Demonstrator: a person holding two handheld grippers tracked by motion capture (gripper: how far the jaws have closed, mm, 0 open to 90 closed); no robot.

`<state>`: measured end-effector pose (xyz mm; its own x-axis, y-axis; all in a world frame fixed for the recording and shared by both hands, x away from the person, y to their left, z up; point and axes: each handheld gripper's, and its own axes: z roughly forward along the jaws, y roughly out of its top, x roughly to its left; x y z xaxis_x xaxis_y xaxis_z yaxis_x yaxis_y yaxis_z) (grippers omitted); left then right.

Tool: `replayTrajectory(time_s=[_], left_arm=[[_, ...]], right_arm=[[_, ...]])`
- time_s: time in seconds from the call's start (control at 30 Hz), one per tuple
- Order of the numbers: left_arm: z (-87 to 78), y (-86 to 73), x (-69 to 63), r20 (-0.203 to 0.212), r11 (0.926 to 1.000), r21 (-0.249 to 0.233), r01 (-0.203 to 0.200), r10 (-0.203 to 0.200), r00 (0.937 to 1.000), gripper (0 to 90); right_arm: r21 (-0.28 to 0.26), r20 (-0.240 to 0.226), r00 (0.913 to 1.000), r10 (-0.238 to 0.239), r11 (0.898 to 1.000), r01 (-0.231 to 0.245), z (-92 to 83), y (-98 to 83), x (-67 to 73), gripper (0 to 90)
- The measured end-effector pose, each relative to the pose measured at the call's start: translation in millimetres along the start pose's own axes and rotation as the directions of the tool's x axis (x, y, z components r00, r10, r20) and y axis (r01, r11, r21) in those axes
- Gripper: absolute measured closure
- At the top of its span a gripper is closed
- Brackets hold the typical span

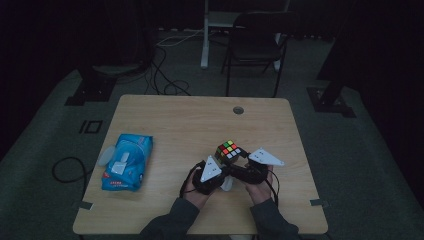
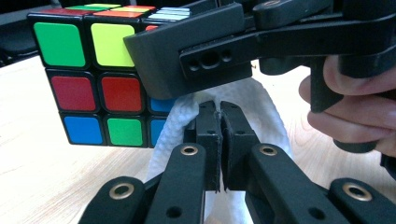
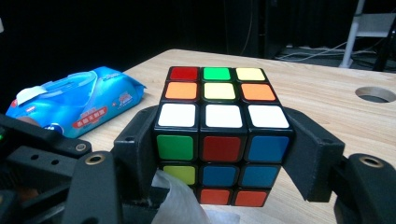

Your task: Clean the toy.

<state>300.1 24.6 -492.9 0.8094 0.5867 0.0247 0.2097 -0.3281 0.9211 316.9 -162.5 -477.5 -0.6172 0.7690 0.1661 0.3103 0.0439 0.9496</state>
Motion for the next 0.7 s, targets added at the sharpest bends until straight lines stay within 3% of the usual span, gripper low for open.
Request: replayTrajectory(time_s=[0.3,0.47,0.7], left_arm=[[5.0,0.9,-3.1,-0.024,0.9997,-0.022,-0.008,0.007,0.9997,88.0],[6.6,1.9,-4.3,-0.018,0.9995,-0.03,-0.009,0.008,0.9998,87.9],[11.3,3.7,-7.1,-0.024,0.9991,-0.041,-0.011,0.01,0.9997,87.9]], right_arm=[[-0.007,0.006,0.9976,0.069,0.998,-0.069,-1.6,-0.2,-6.3,34.9],[-0.01,0.012,0.9971,0.075,0.997,-0.074,-2.3,-0.1,-7.2,34.9],[-0.002,-0.016,0.9979,0.062,0.998,-0.062,1.3,-1.3,0.1,34.9]])
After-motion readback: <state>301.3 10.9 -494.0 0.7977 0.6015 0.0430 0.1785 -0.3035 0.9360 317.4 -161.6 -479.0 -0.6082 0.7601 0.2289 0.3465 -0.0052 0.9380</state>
